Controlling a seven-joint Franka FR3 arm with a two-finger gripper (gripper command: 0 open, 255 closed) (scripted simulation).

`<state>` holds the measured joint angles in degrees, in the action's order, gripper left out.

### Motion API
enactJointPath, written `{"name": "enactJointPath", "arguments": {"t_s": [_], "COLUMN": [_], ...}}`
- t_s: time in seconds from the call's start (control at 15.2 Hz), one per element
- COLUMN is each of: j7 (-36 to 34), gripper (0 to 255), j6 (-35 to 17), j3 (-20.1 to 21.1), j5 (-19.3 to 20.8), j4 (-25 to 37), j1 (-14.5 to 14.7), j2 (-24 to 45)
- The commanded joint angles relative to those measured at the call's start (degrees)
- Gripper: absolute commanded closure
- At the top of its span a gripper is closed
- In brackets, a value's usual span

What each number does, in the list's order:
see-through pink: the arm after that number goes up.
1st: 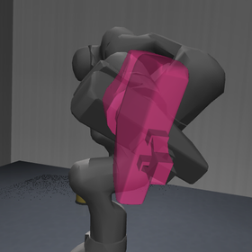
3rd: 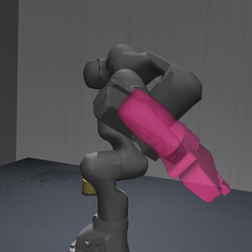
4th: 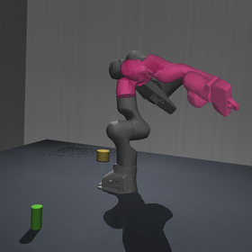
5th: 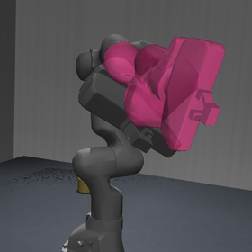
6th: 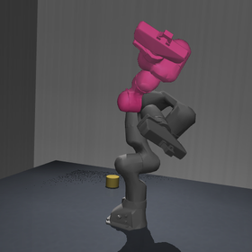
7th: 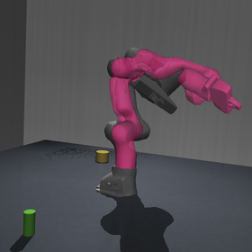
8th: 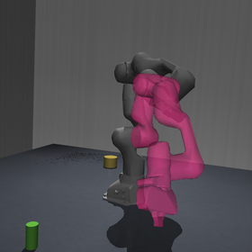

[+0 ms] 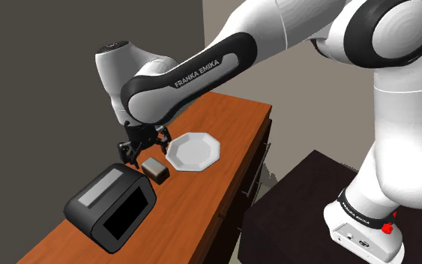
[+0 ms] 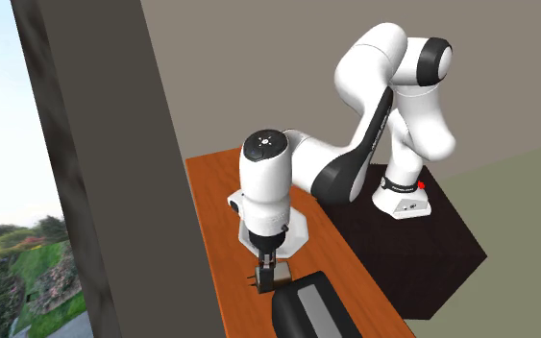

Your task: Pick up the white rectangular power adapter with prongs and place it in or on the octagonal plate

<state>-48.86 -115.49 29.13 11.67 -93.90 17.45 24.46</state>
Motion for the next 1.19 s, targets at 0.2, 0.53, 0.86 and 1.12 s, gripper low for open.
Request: {"name": "enactJointPath", "arguments": {"t_s": [0.2,0.53,0.86,1.12], "j7": [-0.96,-1.27,-1.27,-1.26], "gripper": [0,0,0,255], "j6": [-2.43,-4.02,-4.02,-4.04], "j3": [-0.53,-0.79,-0.79,-0.79], "j5": [1.20,1.69,1.68,1.68], "j4": [-0.57,-1.43,-1.44,-1.47], "j1": [0.73,0.88,0.88,0.87], "j2": [2.04,2.86,2.85,2.83]}}
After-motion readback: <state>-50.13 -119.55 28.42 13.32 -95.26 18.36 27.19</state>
